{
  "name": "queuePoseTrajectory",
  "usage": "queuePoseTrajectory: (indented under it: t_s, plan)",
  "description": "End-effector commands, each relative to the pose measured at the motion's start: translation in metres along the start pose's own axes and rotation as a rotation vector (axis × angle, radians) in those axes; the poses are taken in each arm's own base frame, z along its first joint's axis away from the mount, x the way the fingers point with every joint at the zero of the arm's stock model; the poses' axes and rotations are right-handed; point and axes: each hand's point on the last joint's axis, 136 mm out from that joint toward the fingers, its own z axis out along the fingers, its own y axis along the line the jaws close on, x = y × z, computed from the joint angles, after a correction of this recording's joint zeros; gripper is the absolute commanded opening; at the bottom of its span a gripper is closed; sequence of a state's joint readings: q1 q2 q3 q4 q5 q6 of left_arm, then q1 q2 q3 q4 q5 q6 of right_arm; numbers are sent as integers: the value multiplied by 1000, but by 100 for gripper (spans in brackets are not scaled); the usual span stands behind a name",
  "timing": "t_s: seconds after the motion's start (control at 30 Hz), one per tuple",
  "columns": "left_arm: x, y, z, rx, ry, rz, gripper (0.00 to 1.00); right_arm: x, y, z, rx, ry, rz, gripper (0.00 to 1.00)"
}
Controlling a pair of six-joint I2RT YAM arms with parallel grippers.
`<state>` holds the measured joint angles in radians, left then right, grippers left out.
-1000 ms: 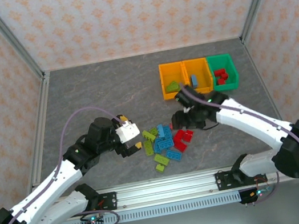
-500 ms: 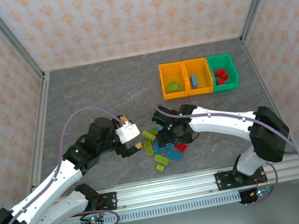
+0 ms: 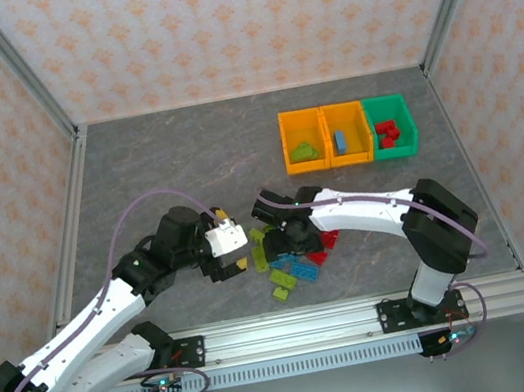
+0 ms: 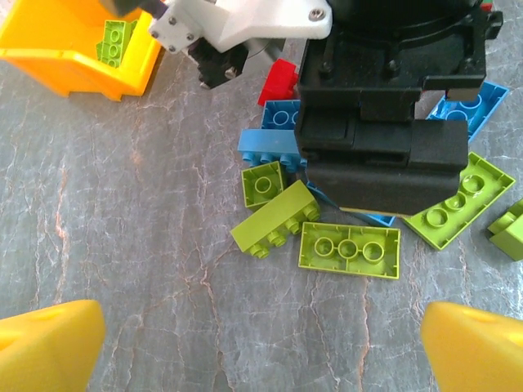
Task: Sort the legos into containers by color
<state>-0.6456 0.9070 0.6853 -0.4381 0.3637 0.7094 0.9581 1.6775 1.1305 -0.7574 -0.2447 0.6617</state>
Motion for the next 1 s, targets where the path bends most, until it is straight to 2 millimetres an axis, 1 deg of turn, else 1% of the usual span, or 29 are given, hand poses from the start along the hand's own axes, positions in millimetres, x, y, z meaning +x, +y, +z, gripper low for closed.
queuePoseTrajectory:
  t_s: [0.0,0.17,0.23,0.33,0.5,0.67,0.8,0.9,0.97]
  plan:
    - [0,-1,-3,12,-1,14,100,-3,7,1,3,-11,-8,85]
    - [0,-1,-4,10,-2,19,100,-5,6,8,22,-6,-12,82]
    - [0,-1,-4,10,0,18,100,-5,9,10,18,-3,-13,79]
    - [1,-1,-4,9,1,19,100,-8,9,10,22,-13,-11,71]
    - [1,-1,-4,10,2,19,100,-14,10,3,26,-47,-15,45]
    - [2,-2,-3,12,4,20,100,-16,10,-4,18,-67,-12,33]
    - [2,-2,-3,12,6,22,100,-20,8,-17,10,-109,-5,18]
    - [2,-2,-2,15,6,23,100,-28,6,-34,-3,-187,1,15]
    - [1,-1,-3,8,-1,17,100,-38,-1,-50,5,-263,3,12]
